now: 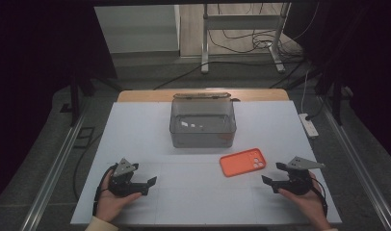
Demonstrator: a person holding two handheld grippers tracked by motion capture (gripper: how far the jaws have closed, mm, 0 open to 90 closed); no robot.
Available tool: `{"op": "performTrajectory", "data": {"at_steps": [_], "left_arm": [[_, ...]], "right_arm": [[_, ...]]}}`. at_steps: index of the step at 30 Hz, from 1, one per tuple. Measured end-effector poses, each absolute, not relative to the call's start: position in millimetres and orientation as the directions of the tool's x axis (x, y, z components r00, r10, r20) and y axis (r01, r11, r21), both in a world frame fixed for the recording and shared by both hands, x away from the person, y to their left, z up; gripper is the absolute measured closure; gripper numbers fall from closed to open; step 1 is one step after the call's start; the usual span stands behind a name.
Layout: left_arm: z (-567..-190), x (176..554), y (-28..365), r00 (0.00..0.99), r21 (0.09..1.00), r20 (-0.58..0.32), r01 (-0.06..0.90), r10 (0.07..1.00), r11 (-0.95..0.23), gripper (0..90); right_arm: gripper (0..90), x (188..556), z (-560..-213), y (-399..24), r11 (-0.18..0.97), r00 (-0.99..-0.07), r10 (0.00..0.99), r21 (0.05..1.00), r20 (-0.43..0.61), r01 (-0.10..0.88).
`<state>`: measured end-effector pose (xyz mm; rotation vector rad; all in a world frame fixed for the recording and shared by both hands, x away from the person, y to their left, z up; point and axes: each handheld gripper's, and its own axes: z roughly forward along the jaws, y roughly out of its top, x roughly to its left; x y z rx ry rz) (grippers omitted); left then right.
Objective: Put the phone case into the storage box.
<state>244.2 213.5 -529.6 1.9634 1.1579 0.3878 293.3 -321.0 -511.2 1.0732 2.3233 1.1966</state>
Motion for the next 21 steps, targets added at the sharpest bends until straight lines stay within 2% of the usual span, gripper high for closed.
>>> {"op": "performTrajectory", "data": {"at_steps": [21], "left_arm": [[-528.1, 242.6, 215.6, 0.519, 0.772, -0.123, 0.585, 0.846, -0.247, 10.3]], "right_arm": [[18.2, 293.4, -507.9, -322.9, 0.345, -0.672, 0.737, 0.810, 0.079, 0.474]]}}
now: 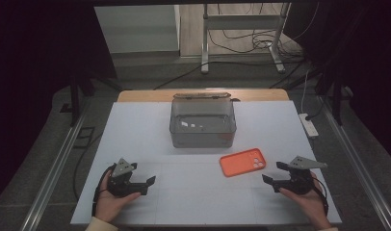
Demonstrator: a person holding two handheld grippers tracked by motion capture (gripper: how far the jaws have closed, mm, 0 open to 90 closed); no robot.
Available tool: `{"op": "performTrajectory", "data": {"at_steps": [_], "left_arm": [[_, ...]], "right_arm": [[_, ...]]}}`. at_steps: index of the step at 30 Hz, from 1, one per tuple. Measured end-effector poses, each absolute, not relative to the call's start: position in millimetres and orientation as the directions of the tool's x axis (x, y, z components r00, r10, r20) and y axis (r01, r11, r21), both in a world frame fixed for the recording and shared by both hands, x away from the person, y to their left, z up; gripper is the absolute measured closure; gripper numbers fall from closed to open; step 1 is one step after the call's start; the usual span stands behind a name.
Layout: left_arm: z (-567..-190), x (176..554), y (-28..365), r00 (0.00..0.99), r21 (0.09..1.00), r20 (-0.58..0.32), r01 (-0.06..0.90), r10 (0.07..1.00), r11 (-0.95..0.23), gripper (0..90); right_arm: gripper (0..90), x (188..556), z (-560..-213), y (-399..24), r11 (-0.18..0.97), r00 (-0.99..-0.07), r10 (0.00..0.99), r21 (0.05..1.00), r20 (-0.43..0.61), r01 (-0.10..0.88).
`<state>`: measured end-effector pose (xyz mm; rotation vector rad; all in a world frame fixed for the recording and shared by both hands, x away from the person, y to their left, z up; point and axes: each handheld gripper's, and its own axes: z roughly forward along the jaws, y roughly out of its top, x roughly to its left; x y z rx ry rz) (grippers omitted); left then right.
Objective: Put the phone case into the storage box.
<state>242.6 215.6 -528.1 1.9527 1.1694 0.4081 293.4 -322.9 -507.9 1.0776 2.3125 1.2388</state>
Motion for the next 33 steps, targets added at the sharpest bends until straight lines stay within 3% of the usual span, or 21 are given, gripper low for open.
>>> {"op": "performTrajectory", "data": {"at_steps": [33], "left_arm": [[-528.5, 237.3, 215.5, 0.525, 0.770, -0.126, 0.587, 0.842, -0.250, 11.4]], "right_arm": [[17.7, 299.8, -488.0, -311.0, 0.420, -0.737, 0.674, 0.794, 0.052, 0.440]]}}
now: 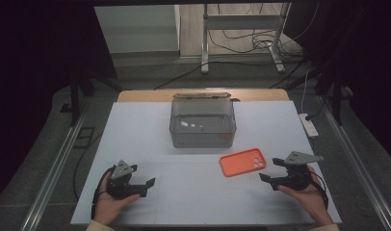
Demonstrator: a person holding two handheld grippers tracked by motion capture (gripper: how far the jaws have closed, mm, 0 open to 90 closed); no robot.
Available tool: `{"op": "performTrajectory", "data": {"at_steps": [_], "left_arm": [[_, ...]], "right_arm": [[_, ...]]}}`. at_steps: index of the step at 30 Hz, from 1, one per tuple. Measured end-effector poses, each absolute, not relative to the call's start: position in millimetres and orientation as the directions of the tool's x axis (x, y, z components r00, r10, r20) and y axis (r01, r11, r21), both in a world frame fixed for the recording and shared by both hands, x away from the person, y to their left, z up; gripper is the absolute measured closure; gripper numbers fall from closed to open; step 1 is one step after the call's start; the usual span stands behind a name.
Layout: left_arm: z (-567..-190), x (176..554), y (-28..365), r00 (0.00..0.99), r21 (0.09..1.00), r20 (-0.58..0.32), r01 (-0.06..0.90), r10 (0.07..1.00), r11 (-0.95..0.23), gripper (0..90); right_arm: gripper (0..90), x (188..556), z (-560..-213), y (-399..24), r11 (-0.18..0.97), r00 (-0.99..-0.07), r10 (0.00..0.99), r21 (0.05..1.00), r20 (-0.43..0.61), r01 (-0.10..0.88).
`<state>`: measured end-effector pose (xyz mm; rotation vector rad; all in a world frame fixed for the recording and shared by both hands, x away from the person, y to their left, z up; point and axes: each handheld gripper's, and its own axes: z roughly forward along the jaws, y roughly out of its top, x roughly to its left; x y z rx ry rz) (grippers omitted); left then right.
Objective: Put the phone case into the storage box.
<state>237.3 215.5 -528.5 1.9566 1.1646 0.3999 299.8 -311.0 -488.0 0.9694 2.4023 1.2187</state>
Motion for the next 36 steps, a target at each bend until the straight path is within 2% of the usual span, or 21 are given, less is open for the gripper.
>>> {"op": "performTrajectory", "data": {"at_steps": [12, 25, 36], "left_arm": [[-526.7, 238.7, 210.3, 0.532, 0.773, -0.111, 0.577, 0.840, -0.263, 11.5], [-527.6, 238.8, 209.6, 0.538, 0.769, -0.107, 0.578, 0.836, -0.273, 11.5], [-527.9, 238.9, 209.2, 0.544, 0.765, -0.109, 0.580, 0.832, -0.279, 11.3]], "right_arm": [[16.2, 307.5, -468.5, -303.8, 0.476, -0.775, 0.631, 0.771, 0.036, 0.423], [15.3, 310.6, -454.5, -297.9, 0.555, -0.817, 0.574, 0.759, -0.055, 0.339], [16.9, 309.9, -447.7, -291.4, 0.610, -0.856, 0.513, 0.732, -0.072, 0.303]]}}
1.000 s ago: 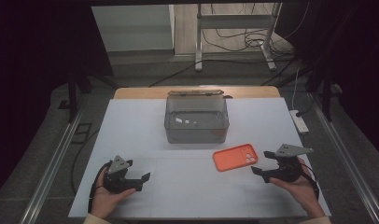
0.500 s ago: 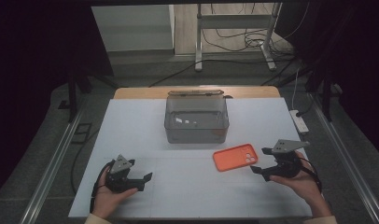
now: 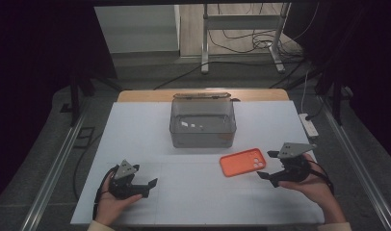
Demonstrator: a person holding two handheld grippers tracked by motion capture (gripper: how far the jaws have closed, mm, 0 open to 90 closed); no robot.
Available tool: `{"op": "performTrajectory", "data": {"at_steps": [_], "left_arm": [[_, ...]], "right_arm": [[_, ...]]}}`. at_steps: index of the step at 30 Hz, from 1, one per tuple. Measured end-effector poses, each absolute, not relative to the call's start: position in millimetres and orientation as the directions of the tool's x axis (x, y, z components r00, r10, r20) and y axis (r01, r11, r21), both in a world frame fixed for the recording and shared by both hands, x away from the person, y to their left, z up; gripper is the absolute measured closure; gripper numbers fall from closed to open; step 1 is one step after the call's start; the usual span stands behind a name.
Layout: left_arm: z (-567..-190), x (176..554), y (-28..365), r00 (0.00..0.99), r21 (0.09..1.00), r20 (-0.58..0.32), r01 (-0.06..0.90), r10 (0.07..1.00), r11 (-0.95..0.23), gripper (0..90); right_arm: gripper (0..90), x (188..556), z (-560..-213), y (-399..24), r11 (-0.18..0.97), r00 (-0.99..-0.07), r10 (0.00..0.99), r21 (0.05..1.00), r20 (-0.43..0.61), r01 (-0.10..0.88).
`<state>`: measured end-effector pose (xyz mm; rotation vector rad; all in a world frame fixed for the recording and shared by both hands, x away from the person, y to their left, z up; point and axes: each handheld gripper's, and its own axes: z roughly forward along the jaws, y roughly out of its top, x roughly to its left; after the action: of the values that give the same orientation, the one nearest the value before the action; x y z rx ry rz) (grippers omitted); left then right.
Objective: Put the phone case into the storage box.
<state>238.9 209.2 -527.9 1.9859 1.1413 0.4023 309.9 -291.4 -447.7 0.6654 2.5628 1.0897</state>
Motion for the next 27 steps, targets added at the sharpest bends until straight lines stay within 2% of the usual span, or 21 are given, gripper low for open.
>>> {"op": "performTrajectory", "data": {"at_steps": [9, 27], "left_arm": [[-528.1, 239.2, 209.3, 0.545, 0.763, -0.109, 0.581, 0.831, -0.281, 11.3], [-528.3, 239.0, 209.8, 0.545, 0.763, -0.111, 0.583, 0.831, -0.280, 11.4]], "right_arm": [[19.6, 311.6, -441.1, -289.1, 0.636, -0.872, 0.479, 0.725, -0.101, 0.265], [19.0, 327.2, -439.8, -270.6, 0.747, -0.939, 0.322, 0.642, -0.120, 0.174]]}}
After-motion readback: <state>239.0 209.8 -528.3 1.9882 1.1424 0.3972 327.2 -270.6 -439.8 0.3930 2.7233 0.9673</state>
